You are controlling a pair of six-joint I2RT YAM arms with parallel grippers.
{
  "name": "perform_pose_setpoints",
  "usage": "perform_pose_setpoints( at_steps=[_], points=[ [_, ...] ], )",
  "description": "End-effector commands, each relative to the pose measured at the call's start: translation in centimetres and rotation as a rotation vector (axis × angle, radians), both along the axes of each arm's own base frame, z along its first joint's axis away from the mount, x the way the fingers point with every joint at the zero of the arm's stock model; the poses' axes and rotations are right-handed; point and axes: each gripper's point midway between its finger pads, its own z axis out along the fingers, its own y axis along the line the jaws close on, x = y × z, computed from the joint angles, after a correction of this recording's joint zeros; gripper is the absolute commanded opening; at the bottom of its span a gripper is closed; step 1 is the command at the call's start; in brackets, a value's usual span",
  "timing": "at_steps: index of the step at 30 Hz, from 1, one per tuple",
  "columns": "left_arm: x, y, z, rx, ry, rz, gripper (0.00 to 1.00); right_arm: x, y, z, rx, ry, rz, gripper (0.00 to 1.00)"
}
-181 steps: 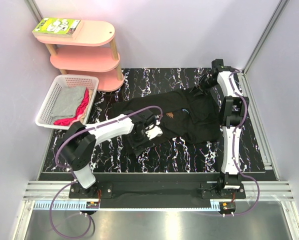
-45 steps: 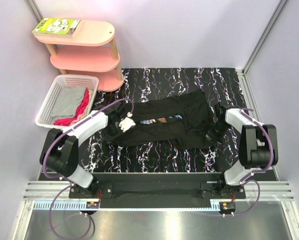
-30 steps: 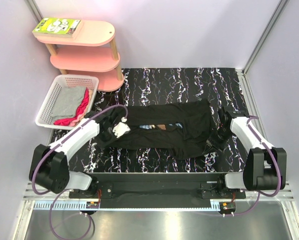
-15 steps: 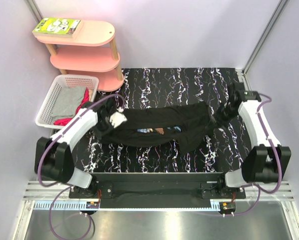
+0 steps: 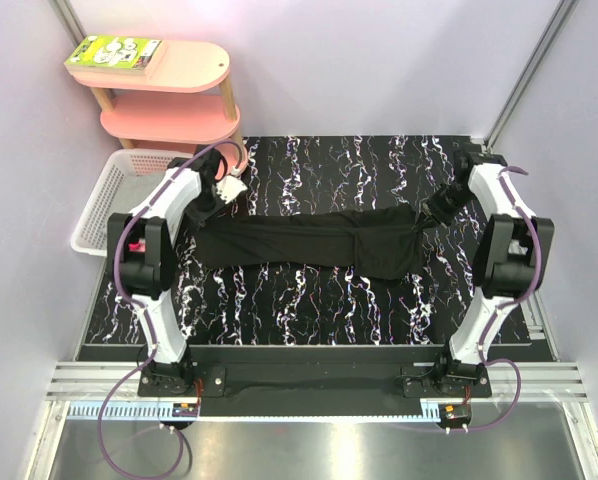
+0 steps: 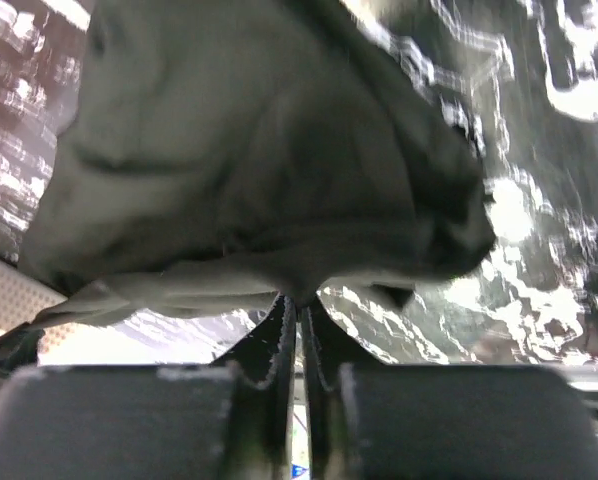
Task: Fold and stack the t-shirts
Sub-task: Fold the other side of the tshirt into a rectangle
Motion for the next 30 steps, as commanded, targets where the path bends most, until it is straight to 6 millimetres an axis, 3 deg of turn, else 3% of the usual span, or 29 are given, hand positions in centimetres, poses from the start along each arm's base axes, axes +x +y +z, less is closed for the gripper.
perform_pose_setpoints(
  at_steps=[1,2,3,5,7,10,13,14,15,17,18,20,21,23,24,26,30],
  points=[
    [2.5,1.0,-1.3,0.07,-0.008,0.032,0.38,3.8,-0.5,-1.7,0.004,-0.031,-0.006,0.18],
    [2.4,1.1,-1.6,0.078,-0.001,0.035,0.65,3.9,-0.6,-2.1,0.002,-0.026,0.007,0.2],
    [2.6,1.1,-1.4,0.075,-0.015,0.043,0.78,4.5,-0.9,-2.4,-0.006,-0.022,0.01,0.23],
    [2.0,1.2,-1.2,0.076,-0.023,0.042,0.99,4.9,-1.1,-2.4,-0.009,-0.026,0.008,0.42],
    [1.7,1.1,0.6,0.063,-0.08,0.053,0.99,5.8,-1.3,-1.9,-0.009,-0.044,0.013,0.61],
    [1.0,-0.1,4.5,0.0,-0.176,0.063,0.99,6.8,-1.8,-0.7,-0.039,-0.077,0.021,0.68],
    [-2.6,-3.6,7.3,-0.079,-0.191,0.002,0.99,6.7,-1.8,1.0,-0.044,-0.116,0.029,0.69],
    [-4.1,-5.5,7.2,-0.094,-0.176,-0.055,0.99,6.3,-1.6,1.4,-0.039,-0.122,0.032,0.68],
    [-6.1,-5.9,6.7,-0.088,-0.161,-0.079,0.99,5.2,-1.0,1.9,-0.013,-0.123,0.036,0.67],
    [-8.1,-7.2,5.5,-0.097,-0.129,-0.119,0.99,3.8,0.1,2.2,0.025,-0.13,0.043,0.65],
    [-9.6,-7.2,4.0,-0.107,-0.082,-0.105,0.99,1.6,1.1,1.8,0.059,-0.101,0.047,0.65],
    [-10.5,-7.8,2.4,-0.142,-0.041,-0.094,0.99,-0.4,2.6,2.3,0.086,-0.122,0.058,0.64],
    [-11.2,-7.6,0.9,-0.131,-0.004,-0.086,0.99,-2.6,3.3,0.7,0.115,-0.067,0.06,0.64],
    [-10.6,-7.9,0.1,-0.14,-0.02,-0.09,0.99,-4.3,3.9,0.6,0.132,-0.065,0.062,0.64],
    [-10.1,-8.1,-0.5,-0.136,-0.013,-0.093,0.99,-5.8,4.2,-0.5,0.143,-0.025,0.056,0.64],
    [-8.3,-8.6,-0.9,-0.129,-0.02,-0.083,0.99,-7.4,4.4,-1.2,0.151,-0.004,0.056,0.64],
    [-4.6,-10.1,-1.0,-0.132,-0.038,-0.074,0.99,-7.9,4.2,-2.4,0.142,0.017,0.061,0.64]
  ],
)
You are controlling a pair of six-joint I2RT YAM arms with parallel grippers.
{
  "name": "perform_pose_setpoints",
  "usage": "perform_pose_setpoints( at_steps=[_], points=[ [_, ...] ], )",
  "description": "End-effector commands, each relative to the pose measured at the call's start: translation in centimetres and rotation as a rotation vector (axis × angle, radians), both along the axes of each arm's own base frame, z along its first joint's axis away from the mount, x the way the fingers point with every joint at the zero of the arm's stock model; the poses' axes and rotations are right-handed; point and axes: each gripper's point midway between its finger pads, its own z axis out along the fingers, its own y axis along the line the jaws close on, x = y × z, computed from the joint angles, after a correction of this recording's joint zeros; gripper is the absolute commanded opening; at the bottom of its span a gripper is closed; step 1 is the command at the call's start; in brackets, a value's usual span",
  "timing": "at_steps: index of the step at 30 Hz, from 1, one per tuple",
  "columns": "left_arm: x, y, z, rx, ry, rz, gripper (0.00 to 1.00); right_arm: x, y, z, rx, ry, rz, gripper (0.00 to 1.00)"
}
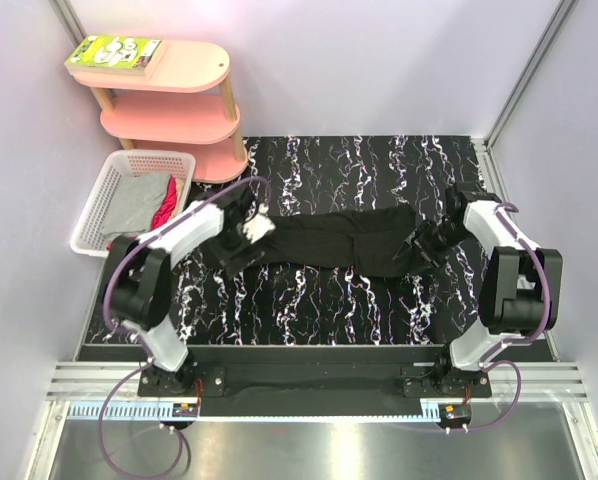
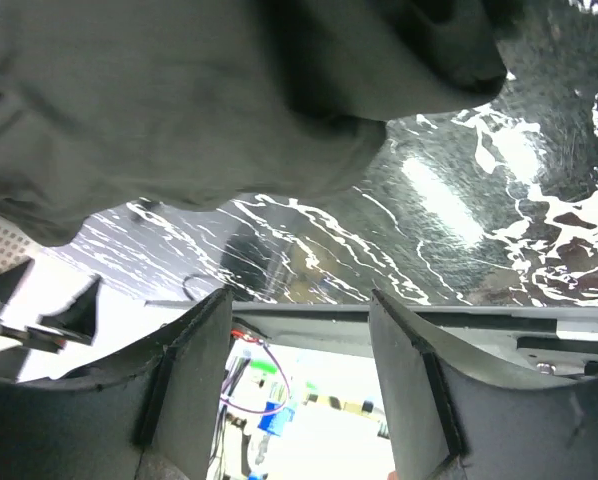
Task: Fold and stack the t-shirts
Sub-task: Fold the other side of the tshirt into a rectangle
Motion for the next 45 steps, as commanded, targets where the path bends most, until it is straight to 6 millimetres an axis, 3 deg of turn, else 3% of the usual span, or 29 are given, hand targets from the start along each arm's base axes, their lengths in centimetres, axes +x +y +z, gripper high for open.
perform_pose_setpoints(
  at_steps=[1,5,10,19,24,28,31,34,38,39,42,45],
  points=[
    [6.5,-2.8,2.0,-0.07,-0.153,0.027,0.99,1.1,0.2,-0.2,0.018,-0.053,-0.003,0.64],
    [8.8,-3.2,2.2,-0.05,-0.177,0.027,0.99,2.6,-0.4,-1.6,-0.014,-0.044,-0.001,0.64],
    [8.2,-2.5,1.7,-0.029,-0.16,0.024,0.99,3.7,-0.7,-3.4,-0.025,-0.017,0.012,0.64],
    [7.4,-2.1,2.7,-0.043,-0.188,0.032,0.99,3.2,-0.2,-5.9,-0.024,0.047,0.031,0.61],
    [7.2,-1.6,2.5,-0.038,-0.19,0.033,0.99,4.0,0.0,-5.2,-0.019,0.023,0.027,0.42],
    [6.9,-1.1,2.0,-0.034,-0.186,0.038,0.99,5.6,0.1,-2.4,-0.012,-0.048,0.019,0.23],
    [6.5,-0.7,1.6,-0.03,-0.18,0.036,0.99,6.7,0.2,-0.2,-0.006,-0.095,0.012,0.17],
    [6.2,-0.1,1.3,-0.021,-0.183,0.038,0.99,8.4,-0.1,1.4,-0.021,-0.14,-0.012,0.15],
    [5.6,0.7,1.2,-0.01,-0.18,0.042,0.99,11.9,-0.7,1.4,-0.019,-0.161,-0.038,0.13],
    [5.3,0.9,1.3,-0.008,-0.179,0.046,0.99,13.3,-0.8,1.0,-0.016,-0.161,-0.047,0.13],
    [4.7,1.7,1.3,0.016,-0.179,0.033,0.99,15.1,-0.4,-0.1,0.02,-0.139,-0.06,0.19],
    [4.4,2.3,1.6,0.028,-0.187,0.031,0.99,15.2,0.0,-1.5,0.046,-0.101,-0.058,0.24]
  ],
)
